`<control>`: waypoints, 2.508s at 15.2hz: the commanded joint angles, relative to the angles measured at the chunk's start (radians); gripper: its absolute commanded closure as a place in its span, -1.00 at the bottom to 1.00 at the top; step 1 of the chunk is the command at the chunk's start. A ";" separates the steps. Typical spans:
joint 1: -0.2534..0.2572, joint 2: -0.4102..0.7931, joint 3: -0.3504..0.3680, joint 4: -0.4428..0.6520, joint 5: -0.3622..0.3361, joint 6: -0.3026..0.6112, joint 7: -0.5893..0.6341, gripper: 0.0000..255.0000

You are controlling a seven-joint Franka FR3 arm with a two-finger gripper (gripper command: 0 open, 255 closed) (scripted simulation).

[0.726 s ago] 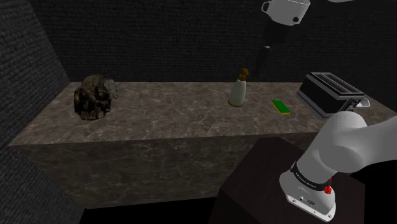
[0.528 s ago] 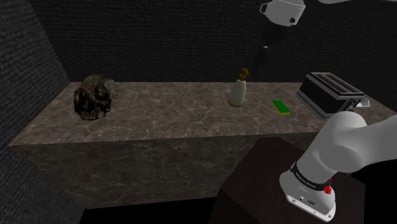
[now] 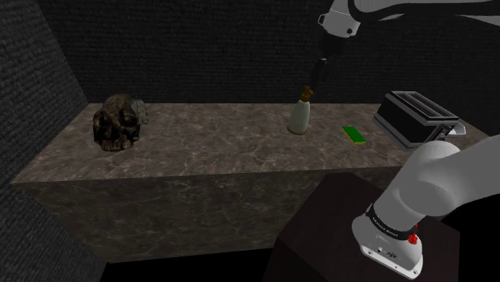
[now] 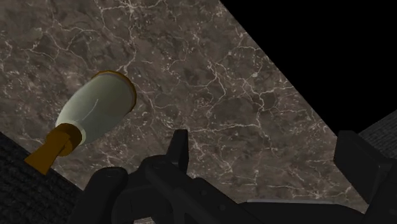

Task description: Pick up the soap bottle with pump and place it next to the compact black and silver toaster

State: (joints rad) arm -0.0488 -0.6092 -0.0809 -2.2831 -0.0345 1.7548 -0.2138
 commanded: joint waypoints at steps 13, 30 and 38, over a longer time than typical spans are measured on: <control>-0.068 0.459 -0.206 0.264 0.014 0.122 -0.235 -1.00; -0.156 0.848 -0.281 0.508 0.135 0.193 -0.407 -1.00; -0.156 0.850 -0.281 0.502 0.136 0.200 -0.408 -1.00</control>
State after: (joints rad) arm -0.2048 0.2409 -0.3619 -1.7810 0.1017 1.9547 -0.6214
